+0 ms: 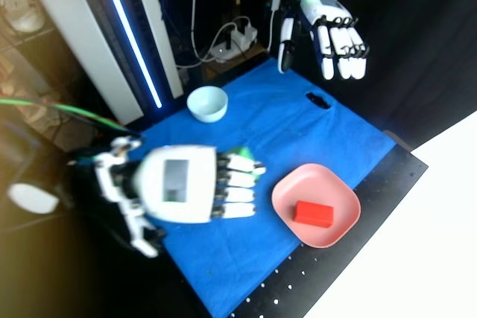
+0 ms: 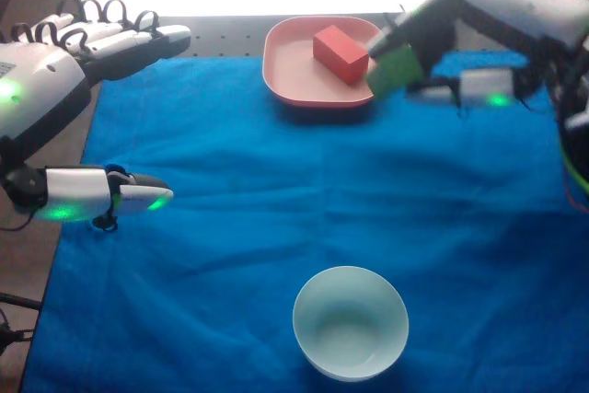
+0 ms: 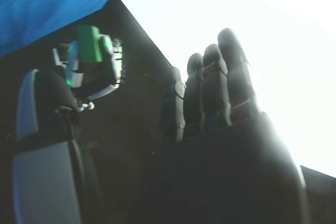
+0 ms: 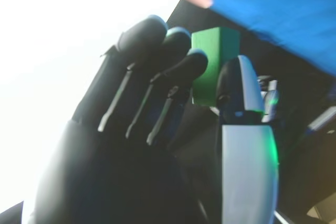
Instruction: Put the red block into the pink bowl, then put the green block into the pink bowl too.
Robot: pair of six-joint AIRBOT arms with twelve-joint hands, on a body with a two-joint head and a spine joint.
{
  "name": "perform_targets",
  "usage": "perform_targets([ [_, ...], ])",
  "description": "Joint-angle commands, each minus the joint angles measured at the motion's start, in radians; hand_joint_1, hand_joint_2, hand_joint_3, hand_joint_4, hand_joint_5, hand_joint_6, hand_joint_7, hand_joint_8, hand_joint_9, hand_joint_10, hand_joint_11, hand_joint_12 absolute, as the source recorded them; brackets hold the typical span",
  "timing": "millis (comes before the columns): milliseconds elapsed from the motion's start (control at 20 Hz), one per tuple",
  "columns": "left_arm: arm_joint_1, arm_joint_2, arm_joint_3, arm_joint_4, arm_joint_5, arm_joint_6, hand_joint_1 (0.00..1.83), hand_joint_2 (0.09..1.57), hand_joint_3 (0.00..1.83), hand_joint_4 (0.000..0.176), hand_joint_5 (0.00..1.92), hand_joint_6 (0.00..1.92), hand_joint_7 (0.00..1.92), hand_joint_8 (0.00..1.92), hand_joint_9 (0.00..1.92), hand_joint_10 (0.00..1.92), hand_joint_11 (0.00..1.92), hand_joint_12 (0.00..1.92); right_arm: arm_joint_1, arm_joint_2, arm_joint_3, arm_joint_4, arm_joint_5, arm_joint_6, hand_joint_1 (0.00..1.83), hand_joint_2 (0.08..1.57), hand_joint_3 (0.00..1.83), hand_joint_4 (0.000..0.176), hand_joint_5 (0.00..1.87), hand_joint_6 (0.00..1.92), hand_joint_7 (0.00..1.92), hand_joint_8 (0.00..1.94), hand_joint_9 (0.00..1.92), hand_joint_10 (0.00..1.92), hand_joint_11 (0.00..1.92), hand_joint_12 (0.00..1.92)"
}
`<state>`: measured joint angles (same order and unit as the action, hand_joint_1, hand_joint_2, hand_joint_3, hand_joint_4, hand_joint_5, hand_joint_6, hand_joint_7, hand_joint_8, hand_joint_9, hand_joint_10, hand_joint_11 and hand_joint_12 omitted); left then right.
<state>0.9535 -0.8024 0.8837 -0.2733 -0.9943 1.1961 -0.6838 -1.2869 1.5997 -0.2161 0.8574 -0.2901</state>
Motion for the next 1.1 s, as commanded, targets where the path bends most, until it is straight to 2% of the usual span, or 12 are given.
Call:
perform_targets([
  [0,-0.007,-0.005,0.001,0.009,-0.127,-0.004,0.88,0.86,0.00,0.059,0.28,0.00,0.24,0.00,0.17,0.00,0.00,0.50,0.024,-0.012,0.017,0.051,0.076,0.006,1.28,1.04,0.00,0.000,1.25,0.34,1.11,0.99,0.91,1.18,0.55,1.73],
  [100,-0.007,-0.010,0.004,0.009,-0.126,-0.005,0.87,0.88,0.00,0.070,0.26,0.00,0.20,0.00,0.14,0.00,0.00,0.48,0.061,-0.065,0.070,0.057,0.025,0.006,1.26,1.05,0.00,0.000,1.15,0.59,1.12,0.90,0.95,0.85,0.57,1.42],
  [250,-0.007,-0.017,0.014,0.012,-0.128,-0.020,0.87,0.89,0.00,0.072,0.26,0.00,0.21,0.00,0.14,0.00,0.00,0.43,0.099,-0.130,0.126,0.059,-0.043,0.006,1.25,1.05,0.00,0.020,1.16,0.65,1.10,0.84,0.96,0.78,0.56,1.49],
  [400,-0.007,-0.024,0.018,0.014,-0.129,-0.022,0.88,0.89,0.00,0.073,0.26,0.00,0.20,0.00,0.16,0.00,0.00,0.55,0.117,-0.178,0.169,0.071,-0.095,0.006,1.25,1.05,0.00,0.002,1.15,0.62,1.10,0.87,0.90,0.89,0.52,1.61],
  [450,-0.007,-0.028,0.021,0.015,-0.129,-0.024,0.88,0.89,0.00,0.071,0.26,0.00,0.20,0.00,0.15,0.00,0.00,0.56,0.118,-0.187,0.178,0.073,-0.105,0.006,1.27,1.09,0.00,0.000,1.09,0.55,1.03,1.13,0.91,1.21,0.69,1.75],
  [550,-0.007,-0.032,0.025,0.016,-0.129,-0.033,0.91,0.89,0.00,0.065,0.28,0.00,0.20,0.00,0.16,0.00,0.00,0.55,0.120,-0.202,0.190,0.073,-0.126,0.006,1.07,0.96,0.00,0.000,0.75,0.07,0.78,0.60,0.74,1.01,0.62,1.45],
  [600,-0.007,-0.033,0.026,0.017,-0.129,-0.035,0.91,0.89,0.00,0.065,0.28,0.00,0.20,0.00,0.16,0.00,0.00,0.55,0.120,-0.204,0.191,0.073,-0.129,0.006,1.07,0.96,0.00,0.000,0.75,0.07,0.78,0.60,0.74,1.01,0.62,1.45],
  [650,-0.007,-0.033,0.026,0.017,-0.129,-0.035,0.91,0.90,0.00,0.062,0.26,0.00,0.18,0.00,0.14,0.00,0.00,0.51,0.120,-0.204,0.191,0.073,-0.129,0.006,0.97,0.94,0.00,0.037,0.55,0.00,0.58,0.09,0.56,0.44,0.28,1.33],
  [700,-0.007,-0.033,0.025,0.017,-0.130,-0.035,0.88,0.90,0.00,0.066,0.26,0.00,0.19,0.00,0.15,0.00,0.00,0.57,0.120,-0.205,0.191,0.073,-0.131,0.006,0.92,0.93,0.00,0.083,0.41,0.00,0.47,0.02,0.47,0.22,0.12,1.21],
  [750,-0.007,-0.033,0.025,0.017,-0.132,-0.036,0.88,0.90,0.00,0.066,0.26,0.00,0.19,0.00,0.15,0.00,0.00,0.57,0.120,-0.205,0.192,0.072,-0.133,0.006,0.92,0.93,0.00,0.083,0.41,0.00,0.47,0.02,0.47,0.22,0.12,1.21],
  [800,-0.007,-0.033,0.025,0.017,-0.133,-0.037,0.91,0.89,0.00,0.048,0.27,0.00,0.20,0.00,0.17,0.01,0.00,0.62,0.120,-0.204,0.193,0.072,-0.136,0.006,0.91,0.90,0.00,0.124,0.28,0.00,0.34,0.00,0.39,0.04,0.01,1.15],
  [1050,-0.007,-0.034,0.024,0.017,-0.139,-0.040,0.92,0.89,0.00,0.054,0.26,0.00,0.19,0.00,0.15,0.00,0.00,0.55,0.119,-0.204,0.185,0.072,-0.136,0.006,0.80,0.86,0.00,0.145,0.19,0.00,0.23,0.00,0.27,0.01,0.00,0.86],
])
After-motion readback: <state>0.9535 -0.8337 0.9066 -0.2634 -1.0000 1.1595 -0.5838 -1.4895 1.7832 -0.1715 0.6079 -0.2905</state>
